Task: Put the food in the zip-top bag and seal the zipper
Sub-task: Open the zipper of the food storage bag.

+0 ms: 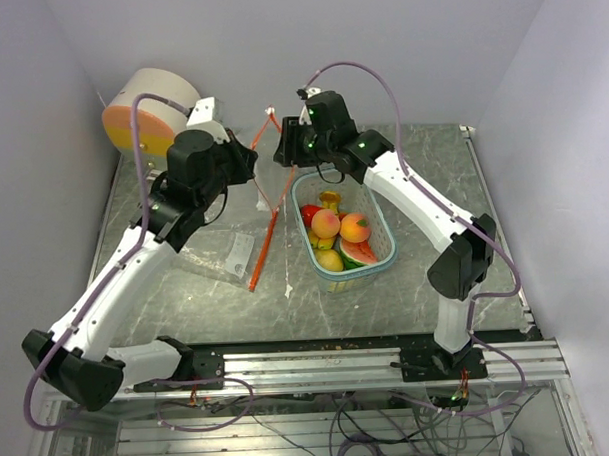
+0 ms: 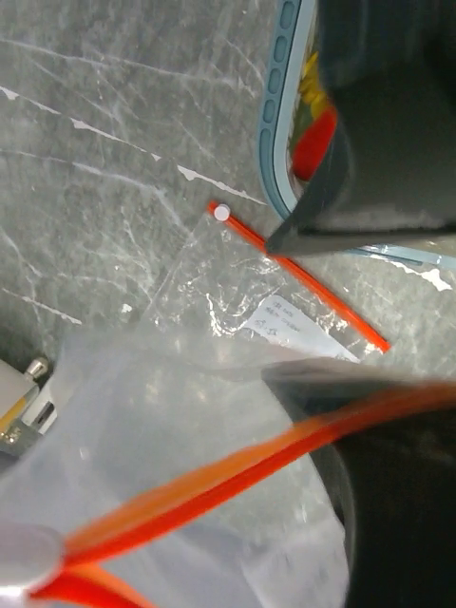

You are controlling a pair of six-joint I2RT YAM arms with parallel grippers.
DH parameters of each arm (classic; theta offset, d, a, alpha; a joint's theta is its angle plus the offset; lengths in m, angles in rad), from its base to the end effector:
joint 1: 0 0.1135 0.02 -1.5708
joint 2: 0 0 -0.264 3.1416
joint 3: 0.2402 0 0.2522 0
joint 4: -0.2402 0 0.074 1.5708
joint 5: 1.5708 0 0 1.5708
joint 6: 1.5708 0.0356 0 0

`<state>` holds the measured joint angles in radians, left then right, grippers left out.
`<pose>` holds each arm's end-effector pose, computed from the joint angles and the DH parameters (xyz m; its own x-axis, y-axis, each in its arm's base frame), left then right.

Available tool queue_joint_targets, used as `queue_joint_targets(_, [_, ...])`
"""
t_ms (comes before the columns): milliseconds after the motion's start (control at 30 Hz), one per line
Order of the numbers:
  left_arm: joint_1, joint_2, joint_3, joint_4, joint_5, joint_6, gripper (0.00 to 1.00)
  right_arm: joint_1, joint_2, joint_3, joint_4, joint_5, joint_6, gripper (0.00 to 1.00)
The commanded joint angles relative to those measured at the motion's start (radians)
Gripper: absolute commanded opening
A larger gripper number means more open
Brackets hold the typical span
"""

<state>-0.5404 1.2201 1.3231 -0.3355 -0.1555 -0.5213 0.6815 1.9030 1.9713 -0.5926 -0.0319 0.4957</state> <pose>0.2370 -0.1357 0.4211 -0.3601 -0.3577 -0.8616 0.2303 0.8609 -0.4537 0.3420 0.2789 0.3848 -0.6517 0.0835 -0.7539 -0.3878 0.8175 0.4258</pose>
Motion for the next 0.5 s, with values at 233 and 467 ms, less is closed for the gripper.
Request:
queue_joint_targets(233, [-0.004, -0.053, 0.113, -0.244, -0.391, 0.153, 0.07, 0.041, 0.053, 0.125, -0.184, 0.460, -0.056, 0.00])
queue_joint_targets(467, [-0.002, -0.008, 0.155, -0.289, -0.706, 0.302, 0.07, 0.028, -0.070, -0.003, -0.143, 0.471, -0.085, 0.00])
